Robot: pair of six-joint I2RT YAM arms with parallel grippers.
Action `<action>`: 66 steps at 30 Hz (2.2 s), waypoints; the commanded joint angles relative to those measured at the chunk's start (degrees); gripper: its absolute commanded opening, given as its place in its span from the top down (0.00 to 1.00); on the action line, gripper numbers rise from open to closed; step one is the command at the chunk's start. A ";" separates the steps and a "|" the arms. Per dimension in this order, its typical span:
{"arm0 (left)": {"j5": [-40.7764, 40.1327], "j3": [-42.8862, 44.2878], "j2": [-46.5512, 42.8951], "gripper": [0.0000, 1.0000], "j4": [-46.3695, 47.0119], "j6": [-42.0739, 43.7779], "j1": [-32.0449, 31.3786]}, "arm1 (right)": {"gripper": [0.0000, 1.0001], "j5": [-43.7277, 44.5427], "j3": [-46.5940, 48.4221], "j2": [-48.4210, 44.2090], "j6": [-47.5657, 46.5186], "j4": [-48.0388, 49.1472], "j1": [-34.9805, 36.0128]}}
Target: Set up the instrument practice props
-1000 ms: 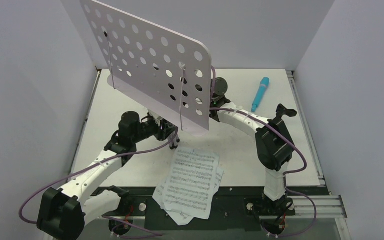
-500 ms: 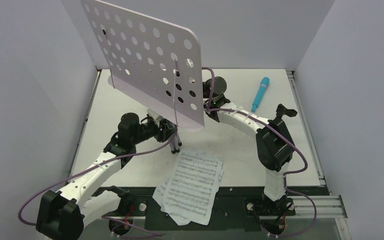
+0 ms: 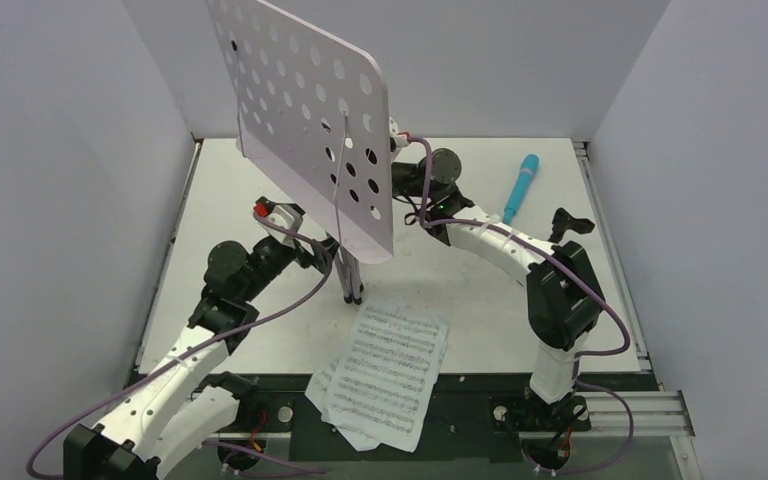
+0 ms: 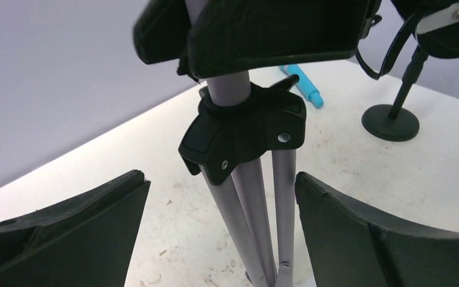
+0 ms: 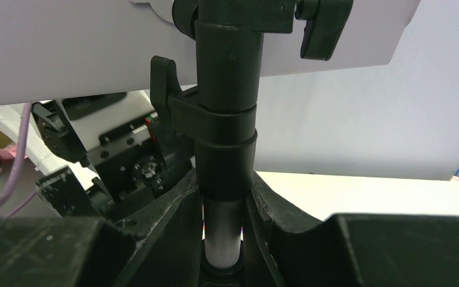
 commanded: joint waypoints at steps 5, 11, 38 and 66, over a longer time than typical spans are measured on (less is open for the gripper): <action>-0.49 0.45 -2.71 0.10 4.24 -2.69 0.29 | 0.95 4.54 -0.75 -5.53 -0.29 6.76 -3.50; -0.32 -2.64 -4.83 0.18 6.05 -6.57 0.19 | 0.95 4.87 -0.59 -6.46 0.08 7.62 -4.14; 3.50 -5.57 5.15 0.42 14.34 -6.44 0.12 | 0.95 1.13 -2.73 -10.38 0.77 8.82 -2.89; 3.60 -3.45 4.52 1.00 12.66 -1.48 0.61 | 0.95 2.13 3.28 -10.76 1.48 7.81 -2.09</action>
